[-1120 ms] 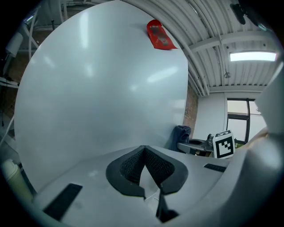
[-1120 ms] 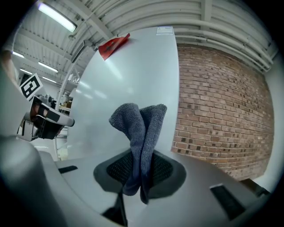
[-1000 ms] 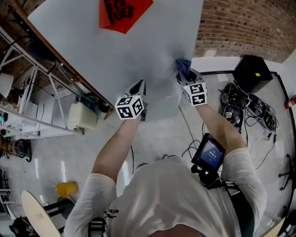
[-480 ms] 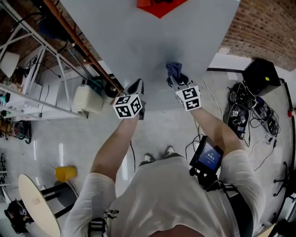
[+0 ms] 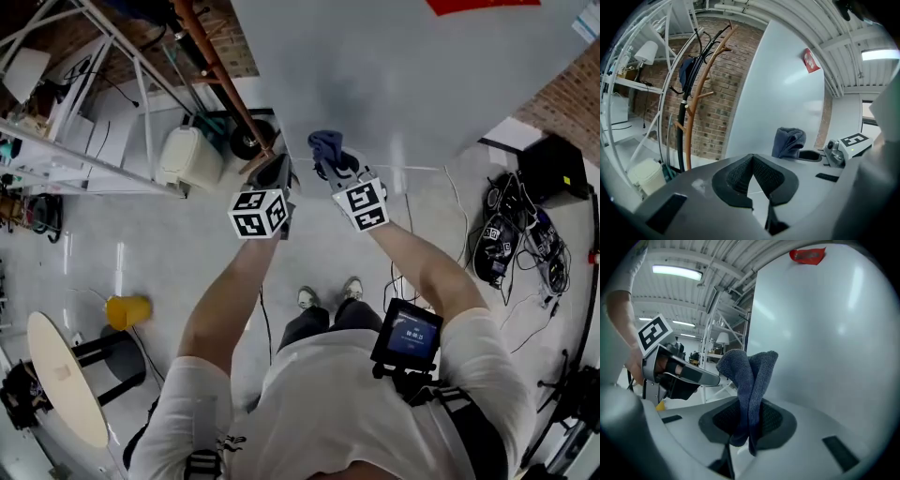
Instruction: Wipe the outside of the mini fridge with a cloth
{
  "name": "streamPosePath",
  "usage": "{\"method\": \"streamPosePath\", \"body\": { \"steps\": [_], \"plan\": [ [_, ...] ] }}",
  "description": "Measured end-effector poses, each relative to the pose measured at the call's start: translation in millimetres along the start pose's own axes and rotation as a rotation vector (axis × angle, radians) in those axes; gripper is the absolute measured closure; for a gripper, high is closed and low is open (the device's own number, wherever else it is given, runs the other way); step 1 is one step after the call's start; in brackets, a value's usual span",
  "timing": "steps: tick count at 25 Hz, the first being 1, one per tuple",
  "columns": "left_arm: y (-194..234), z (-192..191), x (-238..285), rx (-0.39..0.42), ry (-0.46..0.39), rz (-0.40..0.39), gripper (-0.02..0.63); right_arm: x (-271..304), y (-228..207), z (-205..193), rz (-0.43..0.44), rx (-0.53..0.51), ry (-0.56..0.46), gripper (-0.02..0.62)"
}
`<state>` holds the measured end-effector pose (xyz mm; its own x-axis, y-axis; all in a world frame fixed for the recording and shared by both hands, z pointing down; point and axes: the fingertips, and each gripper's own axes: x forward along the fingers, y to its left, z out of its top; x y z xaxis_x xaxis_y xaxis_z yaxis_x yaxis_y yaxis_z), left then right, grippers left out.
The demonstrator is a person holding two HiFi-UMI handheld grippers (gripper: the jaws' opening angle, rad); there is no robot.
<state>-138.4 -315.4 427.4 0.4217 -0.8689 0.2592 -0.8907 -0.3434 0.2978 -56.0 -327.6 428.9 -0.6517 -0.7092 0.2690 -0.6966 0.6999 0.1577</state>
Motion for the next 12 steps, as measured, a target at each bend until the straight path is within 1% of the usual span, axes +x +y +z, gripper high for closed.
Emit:
{"method": "streamPosePath", "body": {
  "steps": [3,5,9,12],
  "plan": [
    [18.1,-17.5,-4.9,-0.008,0.013,0.011,0.606,29.6,21.2,-16.9,0.025,0.001,0.017,0.512],
    [30.6,-26.2,-6.2,-0.012,0.02,0.018,0.606,47.6,28.5,-27.2,0.027,0.006,0.024,0.512],
    [53.2,-39.6,-4.9,-0.023,0.018,0.028,0.606,75.7,32.5,-44.2,0.004,-0.003,0.028,0.512],
    [63.1,-48.0,-0.2,-0.032,0.014,0.031,0.606,85.7,27.2,-51.3,-0.024,-0.007,0.024,0.512]
  ]
}}
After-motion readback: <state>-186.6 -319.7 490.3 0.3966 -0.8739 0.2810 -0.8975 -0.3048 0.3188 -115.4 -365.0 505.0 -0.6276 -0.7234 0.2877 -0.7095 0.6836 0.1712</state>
